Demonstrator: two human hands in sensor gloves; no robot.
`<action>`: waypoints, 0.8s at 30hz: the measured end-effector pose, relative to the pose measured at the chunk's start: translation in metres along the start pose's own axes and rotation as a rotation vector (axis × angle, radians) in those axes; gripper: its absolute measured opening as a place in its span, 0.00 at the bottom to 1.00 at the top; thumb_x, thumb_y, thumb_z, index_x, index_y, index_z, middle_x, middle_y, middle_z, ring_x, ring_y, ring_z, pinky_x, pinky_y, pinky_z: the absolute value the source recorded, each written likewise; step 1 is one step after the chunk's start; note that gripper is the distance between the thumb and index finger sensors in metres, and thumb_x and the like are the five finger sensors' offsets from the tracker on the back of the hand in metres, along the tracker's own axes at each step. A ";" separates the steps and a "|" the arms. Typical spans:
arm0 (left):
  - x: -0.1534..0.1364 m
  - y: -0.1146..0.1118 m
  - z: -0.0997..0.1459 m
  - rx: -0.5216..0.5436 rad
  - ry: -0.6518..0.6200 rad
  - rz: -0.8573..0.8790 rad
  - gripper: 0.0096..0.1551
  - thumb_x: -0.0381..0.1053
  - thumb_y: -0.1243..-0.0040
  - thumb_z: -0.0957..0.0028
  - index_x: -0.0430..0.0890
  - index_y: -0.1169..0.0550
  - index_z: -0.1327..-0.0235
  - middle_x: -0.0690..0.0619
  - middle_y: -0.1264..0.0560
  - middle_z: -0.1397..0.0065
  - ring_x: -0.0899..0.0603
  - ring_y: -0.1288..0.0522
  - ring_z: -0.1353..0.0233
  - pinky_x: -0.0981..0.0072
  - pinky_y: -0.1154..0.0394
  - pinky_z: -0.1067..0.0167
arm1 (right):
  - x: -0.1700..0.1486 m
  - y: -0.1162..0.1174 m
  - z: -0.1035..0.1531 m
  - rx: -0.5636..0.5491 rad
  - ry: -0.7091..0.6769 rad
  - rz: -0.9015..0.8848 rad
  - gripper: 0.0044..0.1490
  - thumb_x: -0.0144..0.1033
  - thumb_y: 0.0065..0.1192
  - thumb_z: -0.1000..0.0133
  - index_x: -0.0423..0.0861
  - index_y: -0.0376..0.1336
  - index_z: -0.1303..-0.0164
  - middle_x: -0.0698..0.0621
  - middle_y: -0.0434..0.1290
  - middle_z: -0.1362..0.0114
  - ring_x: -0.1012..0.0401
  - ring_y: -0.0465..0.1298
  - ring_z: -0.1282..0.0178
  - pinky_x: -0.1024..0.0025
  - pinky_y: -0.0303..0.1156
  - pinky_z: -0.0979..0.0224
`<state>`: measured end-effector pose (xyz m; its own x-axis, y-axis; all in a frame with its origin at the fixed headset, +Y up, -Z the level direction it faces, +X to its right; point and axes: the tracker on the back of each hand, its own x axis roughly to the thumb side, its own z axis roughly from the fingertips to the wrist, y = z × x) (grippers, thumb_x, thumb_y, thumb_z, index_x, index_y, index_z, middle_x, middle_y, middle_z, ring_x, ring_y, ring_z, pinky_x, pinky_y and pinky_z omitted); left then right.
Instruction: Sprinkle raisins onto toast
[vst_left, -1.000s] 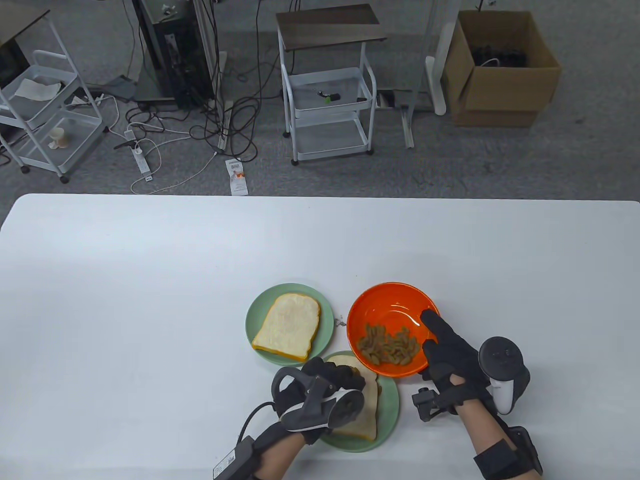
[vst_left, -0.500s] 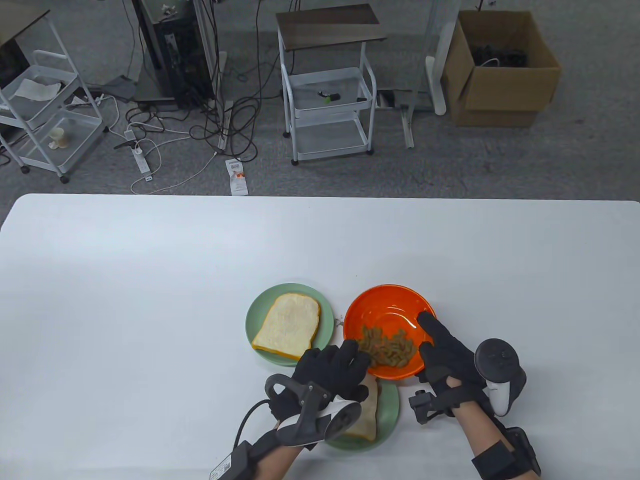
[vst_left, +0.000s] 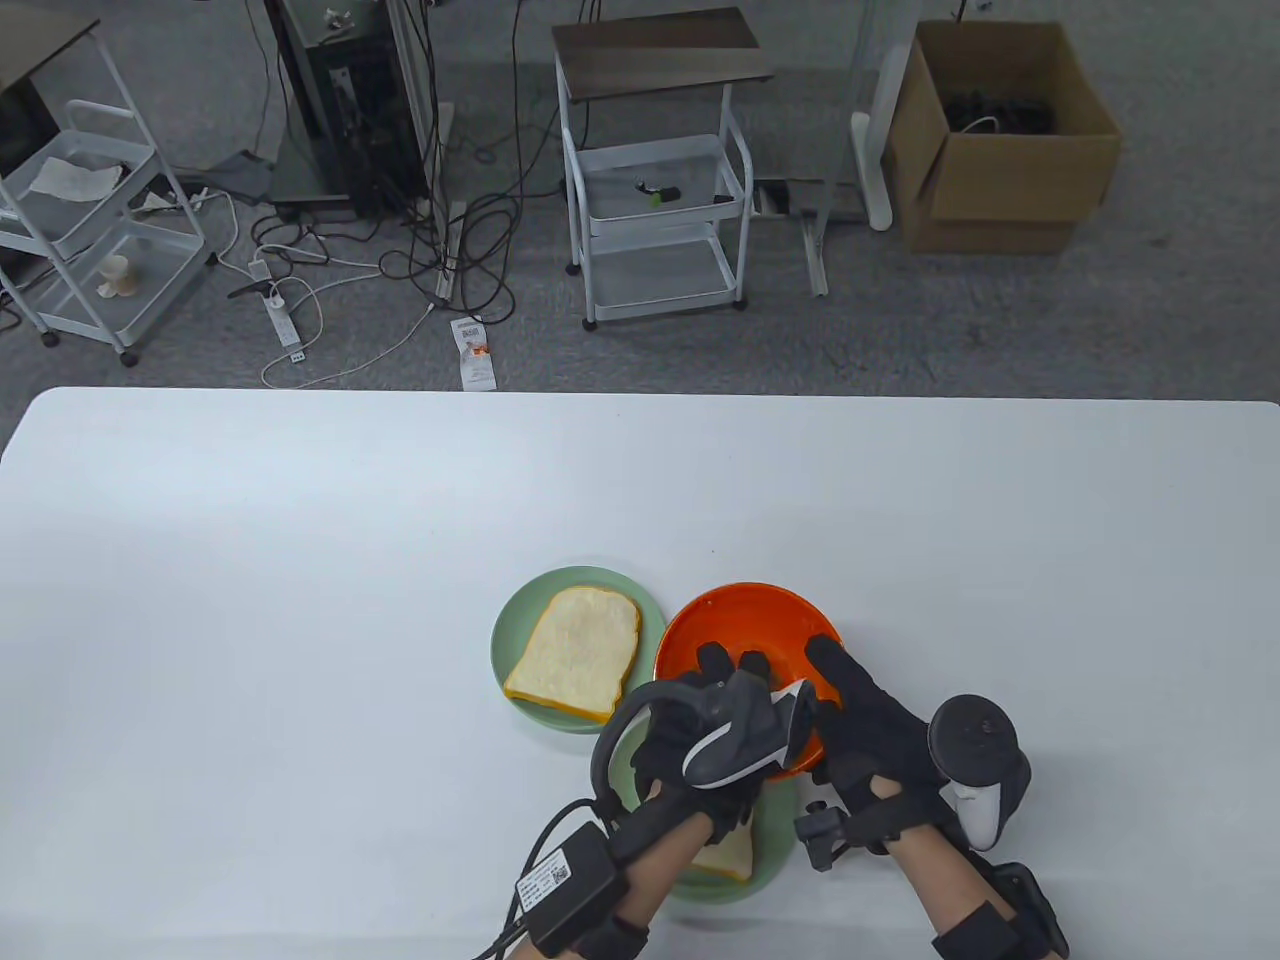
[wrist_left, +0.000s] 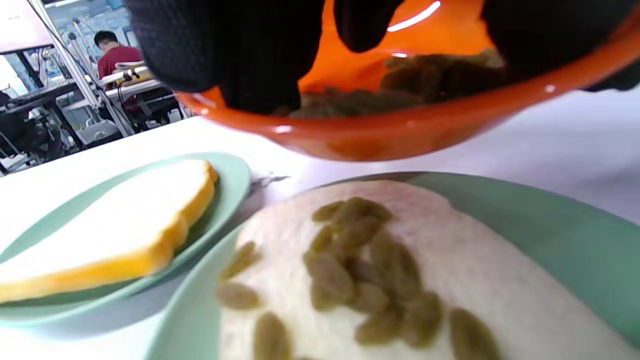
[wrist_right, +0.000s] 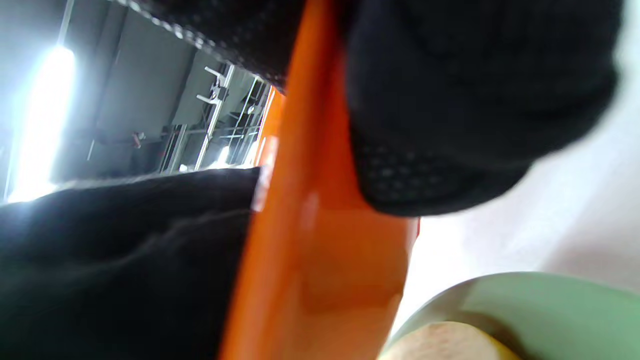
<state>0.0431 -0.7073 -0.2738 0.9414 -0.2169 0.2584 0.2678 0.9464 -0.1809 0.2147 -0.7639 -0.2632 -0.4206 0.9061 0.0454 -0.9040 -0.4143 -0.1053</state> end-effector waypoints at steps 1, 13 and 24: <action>0.002 0.000 -0.002 -0.001 0.006 -0.006 0.50 0.78 0.38 0.56 0.64 0.34 0.18 0.50 0.31 0.16 0.47 0.15 0.36 0.57 0.18 0.37 | 0.000 0.000 0.001 -0.005 0.000 -0.027 0.35 0.22 0.69 0.49 0.45 0.68 0.28 0.27 0.72 0.31 0.46 0.87 0.78 0.70 0.87 0.78; 0.010 0.001 -0.014 0.222 -0.036 -0.054 0.36 0.70 0.21 0.63 0.63 0.17 0.39 0.56 0.17 0.35 0.52 0.09 0.56 0.66 0.11 0.52 | 0.000 -0.004 0.002 -0.007 0.041 -0.099 0.34 0.22 0.69 0.50 0.44 0.69 0.29 0.26 0.72 0.33 0.46 0.86 0.80 0.70 0.87 0.81; 0.007 -0.006 -0.017 0.281 -0.103 -0.065 0.29 0.67 0.17 0.67 0.61 0.12 0.51 0.59 0.12 0.51 0.54 0.09 0.64 0.70 0.09 0.59 | 0.000 0.000 0.002 0.007 0.038 -0.086 0.34 0.22 0.69 0.50 0.45 0.69 0.29 0.26 0.72 0.32 0.46 0.86 0.80 0.70 0.87 0.81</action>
<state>0.0516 -0.7190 -0.2870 0.8944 -0.2679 0.3581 0.2463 0.9634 0.1055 0.2147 -0.7644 -0.2609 -0.3382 0.9409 0.0165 -0.9373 -0.3352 -0.0954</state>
